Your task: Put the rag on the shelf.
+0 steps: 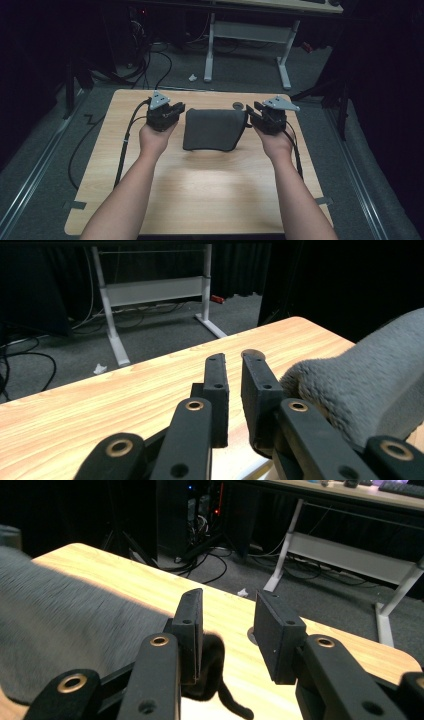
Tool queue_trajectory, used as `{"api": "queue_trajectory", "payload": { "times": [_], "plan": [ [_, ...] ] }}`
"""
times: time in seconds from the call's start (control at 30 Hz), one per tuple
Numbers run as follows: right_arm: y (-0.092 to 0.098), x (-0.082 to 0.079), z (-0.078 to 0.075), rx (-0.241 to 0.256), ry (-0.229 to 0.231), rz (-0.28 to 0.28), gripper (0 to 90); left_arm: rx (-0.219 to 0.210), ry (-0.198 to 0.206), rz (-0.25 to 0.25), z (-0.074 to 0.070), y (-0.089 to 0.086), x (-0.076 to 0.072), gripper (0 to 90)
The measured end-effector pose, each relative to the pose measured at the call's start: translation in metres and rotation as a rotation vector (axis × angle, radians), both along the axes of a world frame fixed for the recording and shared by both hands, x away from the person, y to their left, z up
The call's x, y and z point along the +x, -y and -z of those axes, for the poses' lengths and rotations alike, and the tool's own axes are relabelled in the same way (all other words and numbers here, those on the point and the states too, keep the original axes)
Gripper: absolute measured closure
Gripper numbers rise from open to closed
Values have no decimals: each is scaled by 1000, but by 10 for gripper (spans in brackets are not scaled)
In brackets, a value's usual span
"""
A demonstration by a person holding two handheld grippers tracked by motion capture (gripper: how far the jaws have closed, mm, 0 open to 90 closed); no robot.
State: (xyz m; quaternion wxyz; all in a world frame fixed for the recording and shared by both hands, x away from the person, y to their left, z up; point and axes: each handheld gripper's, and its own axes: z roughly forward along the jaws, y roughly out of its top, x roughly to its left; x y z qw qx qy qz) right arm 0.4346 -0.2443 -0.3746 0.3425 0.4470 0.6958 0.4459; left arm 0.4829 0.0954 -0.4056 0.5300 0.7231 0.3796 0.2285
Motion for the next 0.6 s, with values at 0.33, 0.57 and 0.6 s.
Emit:
{"api": "queue_trajectory", "payload": {
  "times": [0.33, 0.57, 0.6],
  "plan": [
    [-14, -38, 4, -1, 33, -53, 557, 6, 10, -31, 5, -16, -25, 791],
    [-17, -62, 25, -23, 28, -53, 507, 41, -1, -28, 26, -30, -59, 731],
    [-16, -65, 29, -24, 23, -50, 504, 47, -7, -25, 31, -32, -65, 722]
  ]
}}
